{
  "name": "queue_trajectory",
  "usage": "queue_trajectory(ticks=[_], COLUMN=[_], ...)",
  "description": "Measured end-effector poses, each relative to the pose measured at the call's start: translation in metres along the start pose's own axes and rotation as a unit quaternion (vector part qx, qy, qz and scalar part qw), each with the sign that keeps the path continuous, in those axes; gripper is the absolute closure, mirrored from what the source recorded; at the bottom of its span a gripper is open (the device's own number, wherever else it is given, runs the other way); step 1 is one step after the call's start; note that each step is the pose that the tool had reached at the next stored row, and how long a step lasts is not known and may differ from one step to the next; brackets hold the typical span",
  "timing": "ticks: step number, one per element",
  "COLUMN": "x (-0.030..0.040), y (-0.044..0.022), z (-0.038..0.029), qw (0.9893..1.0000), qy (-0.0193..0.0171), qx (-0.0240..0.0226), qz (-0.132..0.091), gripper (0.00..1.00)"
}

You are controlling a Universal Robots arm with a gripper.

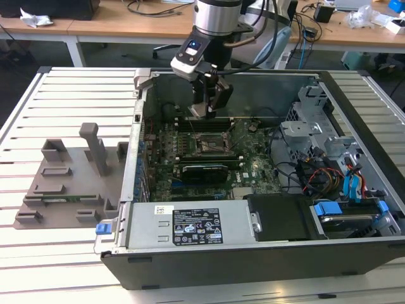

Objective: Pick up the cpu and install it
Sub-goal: 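Place the cpu into insertion slot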

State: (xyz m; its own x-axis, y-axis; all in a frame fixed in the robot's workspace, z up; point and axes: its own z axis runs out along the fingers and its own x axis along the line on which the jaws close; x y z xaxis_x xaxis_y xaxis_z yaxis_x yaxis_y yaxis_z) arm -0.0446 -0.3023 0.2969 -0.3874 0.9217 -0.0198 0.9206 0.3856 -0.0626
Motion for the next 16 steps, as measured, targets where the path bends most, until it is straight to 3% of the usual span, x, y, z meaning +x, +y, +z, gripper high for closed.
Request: queue_trajectory(ticks=[8, 12, 16], x=[0.0, 0.0, 0.0], y=[0.0, 0.0, 0.0], z=[0.0, 0.0, 0.0], qw=[0.9988, 0.9974, 0.995], qy=[0.003, 0.0045, 0.0062], qx=[0.001, 0.0014, 0.002], qz=[0.048, 0.071, 0.099], gripper=[0.45, 0.45, 0.45])
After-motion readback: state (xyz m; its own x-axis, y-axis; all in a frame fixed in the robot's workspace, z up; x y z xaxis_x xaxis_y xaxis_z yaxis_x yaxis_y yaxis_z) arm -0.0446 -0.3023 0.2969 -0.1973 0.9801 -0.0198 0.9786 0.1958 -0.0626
